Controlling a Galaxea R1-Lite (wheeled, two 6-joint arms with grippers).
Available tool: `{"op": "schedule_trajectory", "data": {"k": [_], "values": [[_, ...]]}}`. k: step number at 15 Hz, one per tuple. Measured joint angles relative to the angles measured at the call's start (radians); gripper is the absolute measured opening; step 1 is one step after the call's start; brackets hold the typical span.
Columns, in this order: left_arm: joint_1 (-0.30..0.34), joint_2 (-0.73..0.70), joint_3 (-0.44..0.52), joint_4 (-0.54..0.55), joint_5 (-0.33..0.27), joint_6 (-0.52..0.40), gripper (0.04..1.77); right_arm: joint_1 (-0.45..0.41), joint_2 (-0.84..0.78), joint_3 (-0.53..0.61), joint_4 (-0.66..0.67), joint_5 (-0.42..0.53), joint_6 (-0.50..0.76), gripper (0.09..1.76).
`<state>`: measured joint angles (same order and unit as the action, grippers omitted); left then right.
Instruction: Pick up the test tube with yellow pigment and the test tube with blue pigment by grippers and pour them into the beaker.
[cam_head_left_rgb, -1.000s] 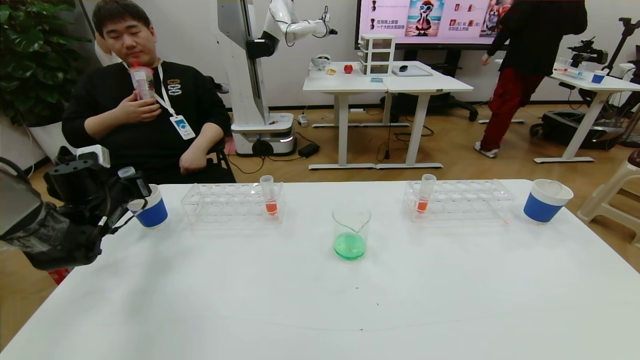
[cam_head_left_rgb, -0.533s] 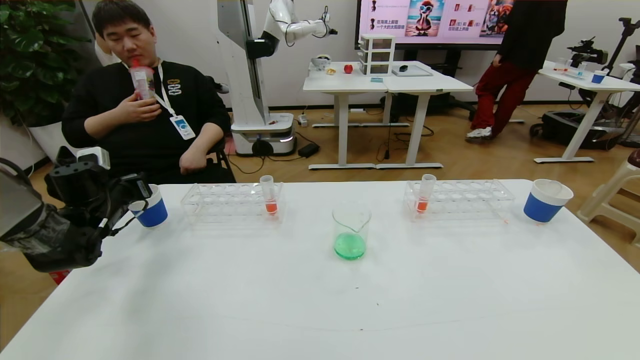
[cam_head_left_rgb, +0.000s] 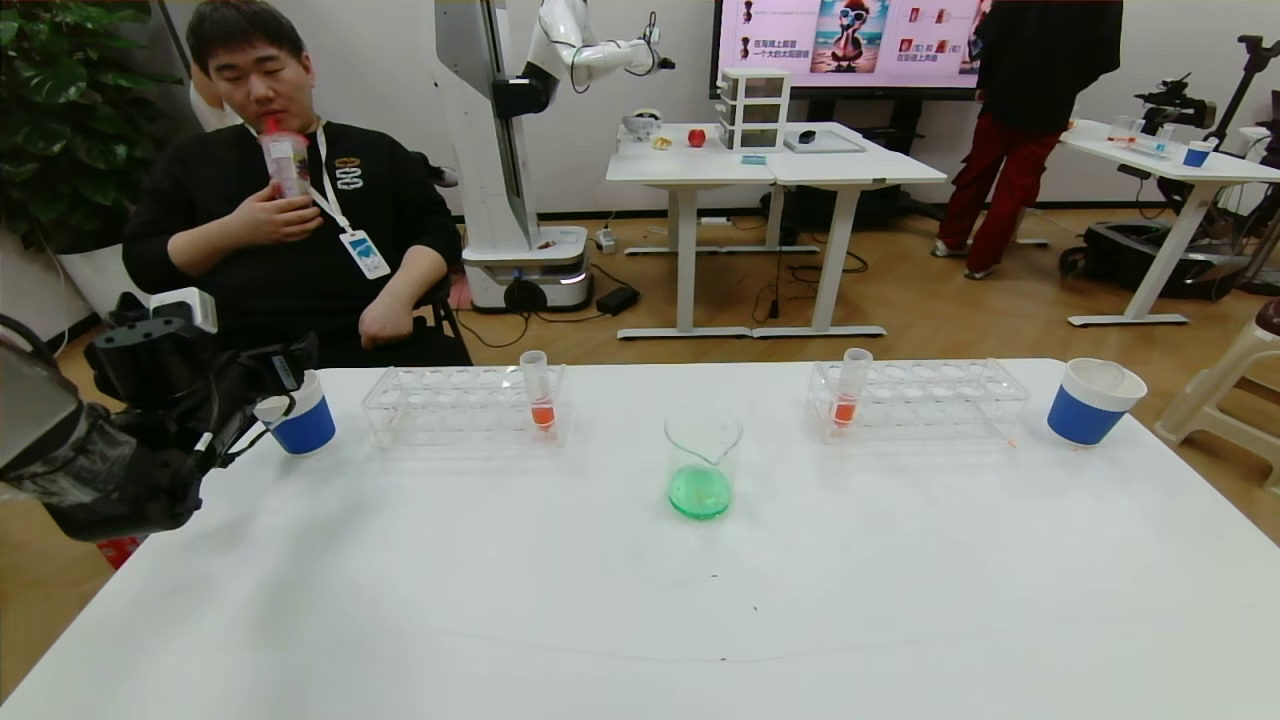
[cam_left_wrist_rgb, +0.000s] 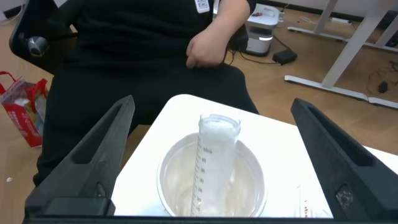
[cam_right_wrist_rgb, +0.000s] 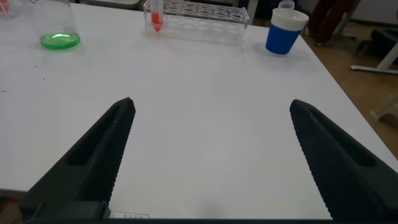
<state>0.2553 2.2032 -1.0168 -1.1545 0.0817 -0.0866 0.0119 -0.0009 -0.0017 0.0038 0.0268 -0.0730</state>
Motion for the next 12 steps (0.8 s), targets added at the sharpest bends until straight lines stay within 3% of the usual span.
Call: {"op": "schedule_trajectory", "data": {"k": [4,9,12], "values": [[-0.109,-0.044,-0.054,0.057,0.006,-0.002,1.75,0.0,0.0,0.0,0.0,0.0,0.0,1.74],[-0.354,-0.14,-0.178,0.233,0.103,-0.01,1.75,0.0,0.0,0.0,0.0,0.0,0.0,1.74],[-0.419,-0.214,-0.191,0.264,0.112,0.013,1.75,0.0,0.0,0.0,0.0,0.0,0.0,1.74]]}}
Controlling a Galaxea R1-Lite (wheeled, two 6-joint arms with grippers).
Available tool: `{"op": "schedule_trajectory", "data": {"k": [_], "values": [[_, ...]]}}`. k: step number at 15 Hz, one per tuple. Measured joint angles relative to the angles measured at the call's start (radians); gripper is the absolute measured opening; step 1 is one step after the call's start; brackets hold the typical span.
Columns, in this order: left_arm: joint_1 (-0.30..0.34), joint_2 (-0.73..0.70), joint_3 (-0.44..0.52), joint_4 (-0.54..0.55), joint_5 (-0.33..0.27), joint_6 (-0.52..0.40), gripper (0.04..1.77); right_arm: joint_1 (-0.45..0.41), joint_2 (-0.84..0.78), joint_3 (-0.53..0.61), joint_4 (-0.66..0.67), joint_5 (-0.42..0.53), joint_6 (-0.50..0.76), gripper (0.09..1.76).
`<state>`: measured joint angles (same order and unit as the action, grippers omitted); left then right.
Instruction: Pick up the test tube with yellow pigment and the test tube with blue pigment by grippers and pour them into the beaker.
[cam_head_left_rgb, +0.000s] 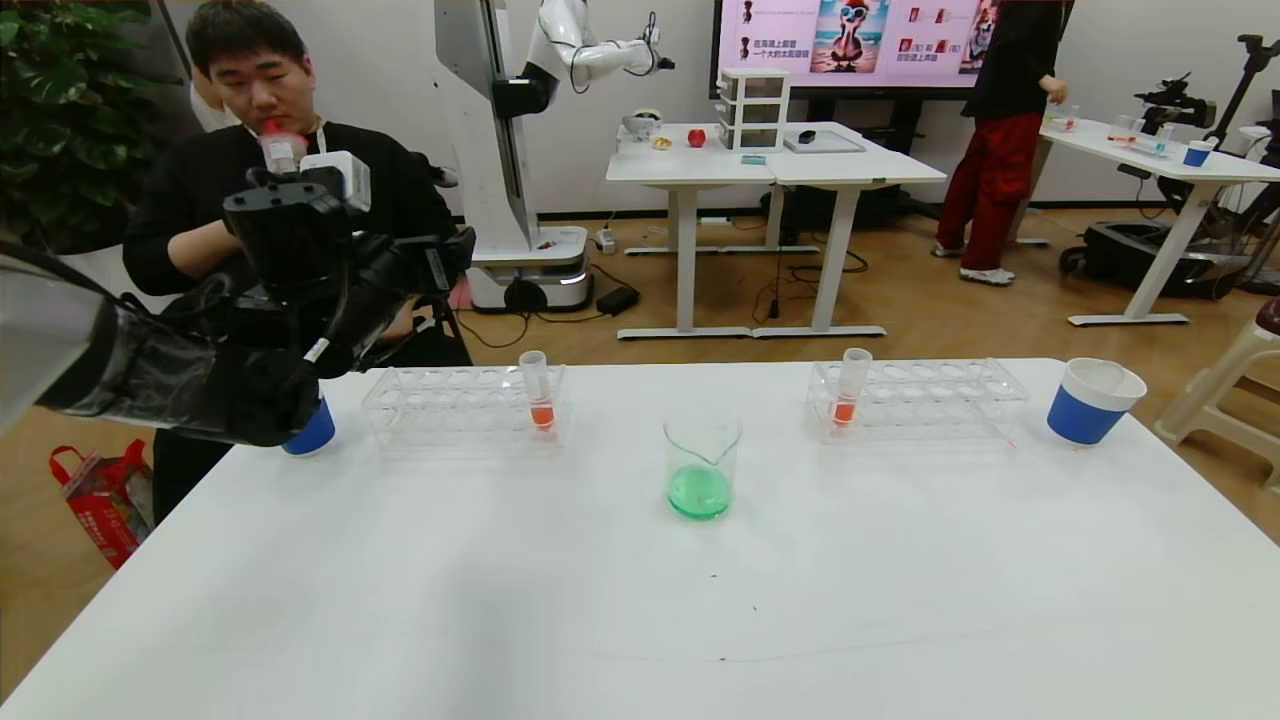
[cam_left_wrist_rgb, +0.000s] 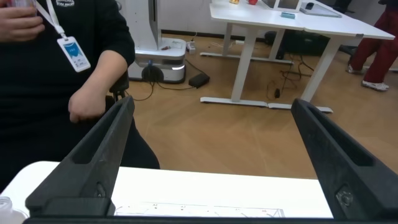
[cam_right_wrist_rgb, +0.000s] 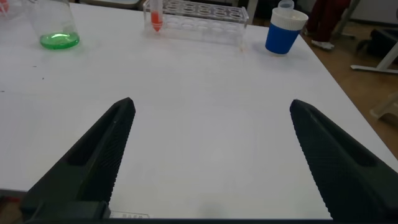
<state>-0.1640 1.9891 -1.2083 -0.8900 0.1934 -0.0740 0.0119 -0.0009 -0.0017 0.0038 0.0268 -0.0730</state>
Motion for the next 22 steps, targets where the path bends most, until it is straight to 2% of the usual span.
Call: {"op": "schedule_trajectory", "data": {"k": [6,11,17,22], "values": [[-0.024,-0.292,0.03,0.125,-0.004,0.089,1.75,0.0,0.0,0.0,0.0,0.0,0.0,1.74],[-0.003,-0.623,0.166,0.248,-0.006,0.167,1.75,0.0,0.0,0.0,0.0,0.0,0.0,1.74],[0.045,-1.035,0.298,0.527,-0.006,0.204,1.75,0.0,0.0,0.0,0.0,0.0,0.0,1.74],[0.068,-1.367,0.371,0.861,0.018,0.241,1.75,0.0,0.0,0.0,0.0,0.0,0.0,1.74]]}}
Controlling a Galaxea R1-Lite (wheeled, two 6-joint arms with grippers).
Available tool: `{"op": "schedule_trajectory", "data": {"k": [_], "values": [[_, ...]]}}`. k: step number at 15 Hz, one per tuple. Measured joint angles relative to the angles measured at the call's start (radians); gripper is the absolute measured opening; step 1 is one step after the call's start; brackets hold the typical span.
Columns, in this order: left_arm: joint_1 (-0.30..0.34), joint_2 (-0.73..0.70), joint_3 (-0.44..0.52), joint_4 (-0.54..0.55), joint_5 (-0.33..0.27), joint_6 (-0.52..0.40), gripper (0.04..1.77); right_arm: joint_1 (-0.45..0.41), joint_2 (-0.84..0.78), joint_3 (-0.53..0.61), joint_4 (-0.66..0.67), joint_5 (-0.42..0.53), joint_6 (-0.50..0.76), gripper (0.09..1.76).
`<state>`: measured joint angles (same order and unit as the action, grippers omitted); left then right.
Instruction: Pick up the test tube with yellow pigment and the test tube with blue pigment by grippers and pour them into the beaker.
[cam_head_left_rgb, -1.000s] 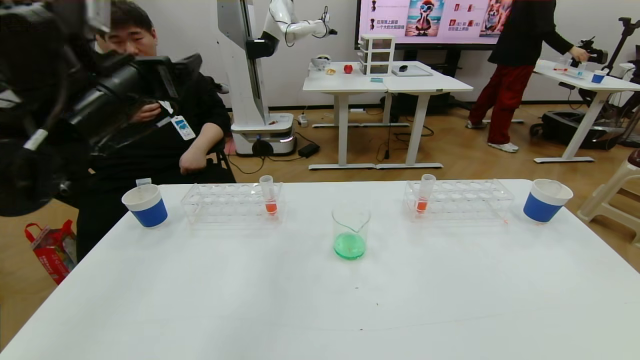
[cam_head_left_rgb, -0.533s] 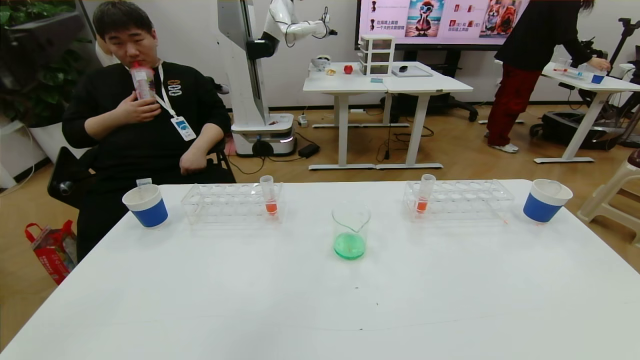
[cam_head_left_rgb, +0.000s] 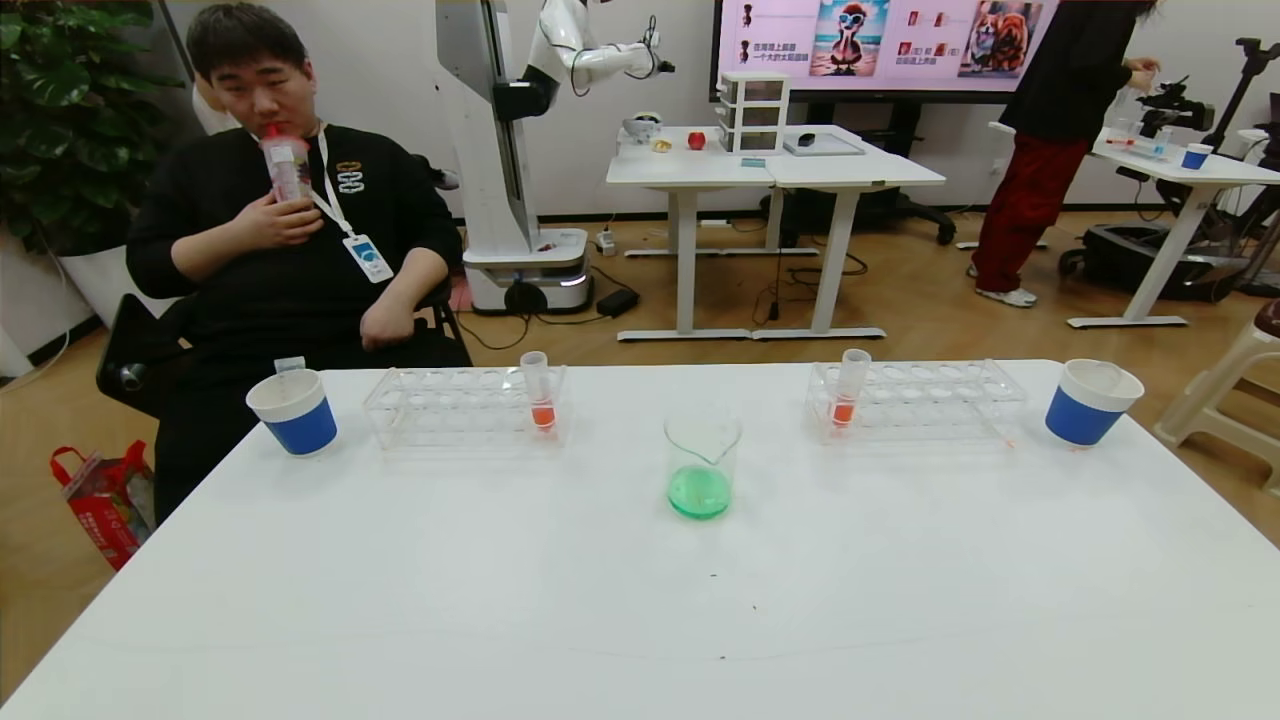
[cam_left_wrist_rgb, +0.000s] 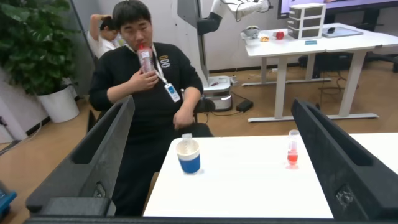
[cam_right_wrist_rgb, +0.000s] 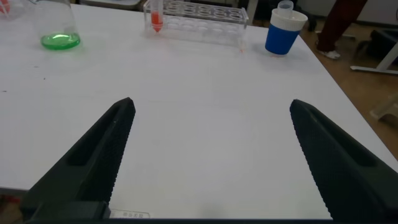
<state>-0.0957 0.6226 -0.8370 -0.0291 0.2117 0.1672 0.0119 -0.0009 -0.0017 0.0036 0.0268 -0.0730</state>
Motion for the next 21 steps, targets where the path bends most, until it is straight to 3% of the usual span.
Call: {"op": "schedule_trajectory", "data": {"k": [3,6,11,13,16,19,21], "values": [[0.023,-0.168,0.086,0.057,-0.001,0.003,1.75,0.0,0.0,0.0,0.0,0.0,0.0,1.74],[0.042,-0.31,0.226,0.036,-0.007,-0.011,1.75,0.0,0.0,0.0,0.0,0.0,0.0,1.74],[0.083,-0.545,0.446,-0.018,-0.207,-0.028,1.75,0.0,0.0,0.0,0.0,0.0,0.0,1.74],[0.088,-0.591,0.564,-0.089,-0.226,-0.036,1.75,0.0,0.0,0.0,0.0,0.0,0.0,1.74],[0.089,-0.618,0.758,-0.132,-0.208,-0.055,1.75,0.0,0.0,0.0,0.001,0.0,0.0,1.74],[0.09,-0.623,0.827,0.018,-0.216,-0.079,1.75,0.0,0.0,0.0,0.001,0.0,0.0,1.74],[0.09,-0.624,0.831,0.043,-0.227,-0.084,1.75,0.0,0.0,0.0,0.001,0.0,-0.001,1.74]]}}
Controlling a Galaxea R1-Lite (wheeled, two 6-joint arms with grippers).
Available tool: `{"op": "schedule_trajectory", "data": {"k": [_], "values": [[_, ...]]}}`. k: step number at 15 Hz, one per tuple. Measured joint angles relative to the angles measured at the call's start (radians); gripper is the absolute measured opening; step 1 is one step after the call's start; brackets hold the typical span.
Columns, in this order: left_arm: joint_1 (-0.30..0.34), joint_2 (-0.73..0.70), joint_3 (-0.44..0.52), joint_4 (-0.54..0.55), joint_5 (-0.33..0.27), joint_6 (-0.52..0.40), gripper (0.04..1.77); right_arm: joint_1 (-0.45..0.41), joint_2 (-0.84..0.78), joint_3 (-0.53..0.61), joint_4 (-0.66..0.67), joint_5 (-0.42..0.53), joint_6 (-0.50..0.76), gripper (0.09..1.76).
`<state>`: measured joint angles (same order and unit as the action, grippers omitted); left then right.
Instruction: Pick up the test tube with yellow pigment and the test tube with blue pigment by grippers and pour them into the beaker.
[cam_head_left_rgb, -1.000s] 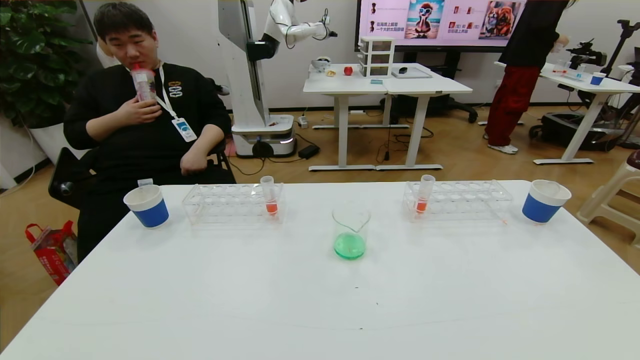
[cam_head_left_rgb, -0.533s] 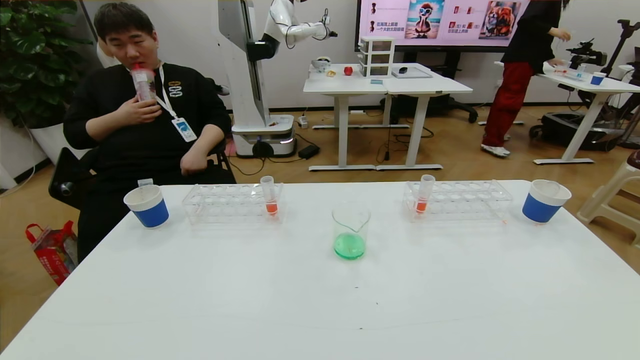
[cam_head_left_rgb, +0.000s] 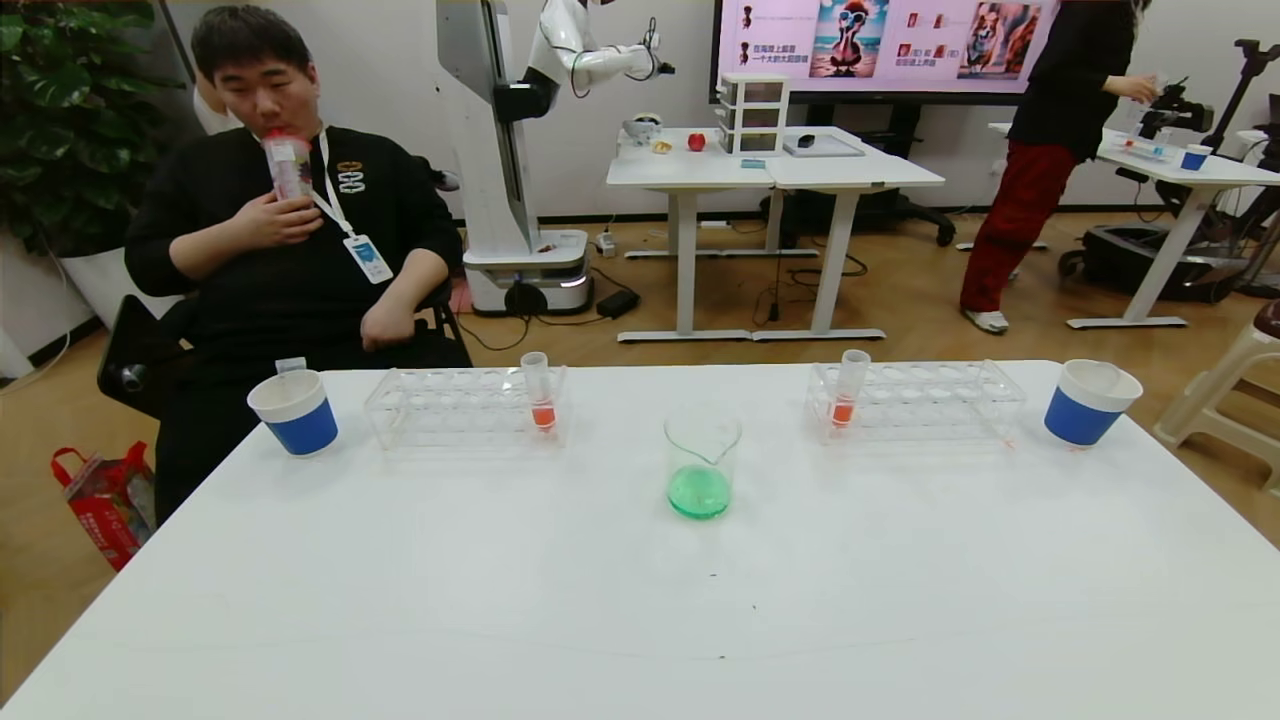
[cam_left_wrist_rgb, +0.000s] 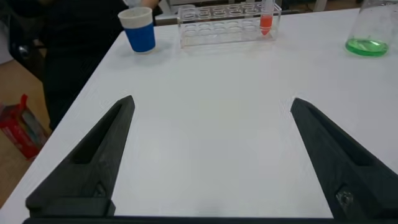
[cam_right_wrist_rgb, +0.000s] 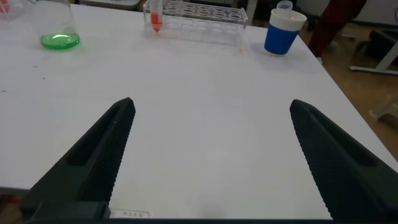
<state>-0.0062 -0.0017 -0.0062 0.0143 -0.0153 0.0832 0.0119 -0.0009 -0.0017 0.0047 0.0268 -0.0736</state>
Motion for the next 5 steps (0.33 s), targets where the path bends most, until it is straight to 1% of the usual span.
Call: {"op": "schedule_trajectory", "data": {"k": [3,5], "values": [[0.0,0.0,0.002,0.002,-0.006,0.005,1.75,0.0,0.0,0.0,0.0,0.0,0.0,1.74],[0.0,0.0,0.005,-0.007,0.006,-0.027,1.75,0.0,0.0,0.0,0.0,0.0,0.0,1.74]]}}
